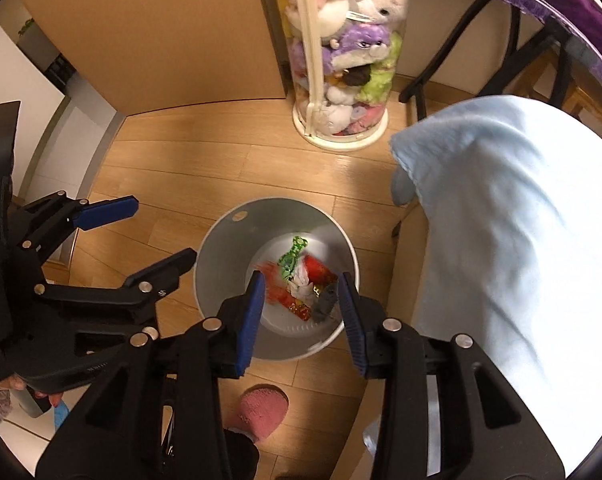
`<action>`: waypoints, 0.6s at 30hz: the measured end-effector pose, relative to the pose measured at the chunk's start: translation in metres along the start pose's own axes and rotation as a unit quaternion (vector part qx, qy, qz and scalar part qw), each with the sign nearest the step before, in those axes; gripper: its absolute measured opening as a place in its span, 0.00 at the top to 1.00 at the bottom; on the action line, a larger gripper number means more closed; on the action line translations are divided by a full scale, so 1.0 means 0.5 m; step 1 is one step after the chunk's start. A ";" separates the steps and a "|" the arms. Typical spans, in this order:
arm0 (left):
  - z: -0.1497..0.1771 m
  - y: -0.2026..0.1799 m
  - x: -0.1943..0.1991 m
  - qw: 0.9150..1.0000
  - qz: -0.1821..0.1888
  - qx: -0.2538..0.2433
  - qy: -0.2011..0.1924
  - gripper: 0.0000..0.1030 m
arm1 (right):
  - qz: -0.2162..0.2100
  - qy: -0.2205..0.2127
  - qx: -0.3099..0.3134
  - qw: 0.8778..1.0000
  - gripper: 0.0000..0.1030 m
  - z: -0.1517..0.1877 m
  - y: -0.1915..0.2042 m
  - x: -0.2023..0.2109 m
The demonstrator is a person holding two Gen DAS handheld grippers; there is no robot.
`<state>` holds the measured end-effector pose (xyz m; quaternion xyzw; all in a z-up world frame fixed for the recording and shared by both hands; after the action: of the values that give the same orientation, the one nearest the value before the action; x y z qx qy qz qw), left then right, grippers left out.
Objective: Collect trash
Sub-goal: 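Open both tools to drop the bag and sock into the bin, then return both tools over the bed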
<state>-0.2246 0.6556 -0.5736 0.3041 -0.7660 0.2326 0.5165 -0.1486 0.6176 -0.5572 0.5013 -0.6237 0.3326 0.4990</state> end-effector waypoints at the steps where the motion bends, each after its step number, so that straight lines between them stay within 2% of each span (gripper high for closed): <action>1: -0.003 -0.008 0.006 1.000 -0.002 -0.005 0.000 0.29 | 0.002 0.001 -0.003 1.000 0.63 0.002 -0.006 0.005; 5: -0.012 -0.051 0.034 1.000 0.000 -0.026 -0.002 0.29 | 0.016 -0.008 -0.021 1.000 0.53 0.026 -0.044 0.049; 9: -0.025 -0.121 0.064 0.999 0.004 -0.053 -0.007 0.28 | 0.032 -0.026 -0.048 0.998 0.50 0.062 -0.100 0.108; 13: -0.040 -0.220 0.105 0.996 0.002 -0.089 -0.020 0.28 | 0.047 -0.040 -0.086 0.994 0.47 0.116 -0.175 0.178; 18: -0.060 -0.366 0.161 0.991 0.023 -0.128 -0.039 0.28 | 0.082 -0.057 -0.136 0.986 0.43 0.211 -0.288 0.284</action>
<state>-0.0986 0.5281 -0.4798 0.2266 -0.8156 0.1322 0.5157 -0.0410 0.4397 -0.4631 0.3935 -0.7297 0.2555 0.4974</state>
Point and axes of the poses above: each gripper's, at about its wrist camera, not at the fingertips, and x roughly against the way its jaws point, y to its left, z to its underside, the point moved 4 cm from there along -x, roughly the way its jaws point, and after that the axes turned 2 degrees about z, right-handed, at the moved point
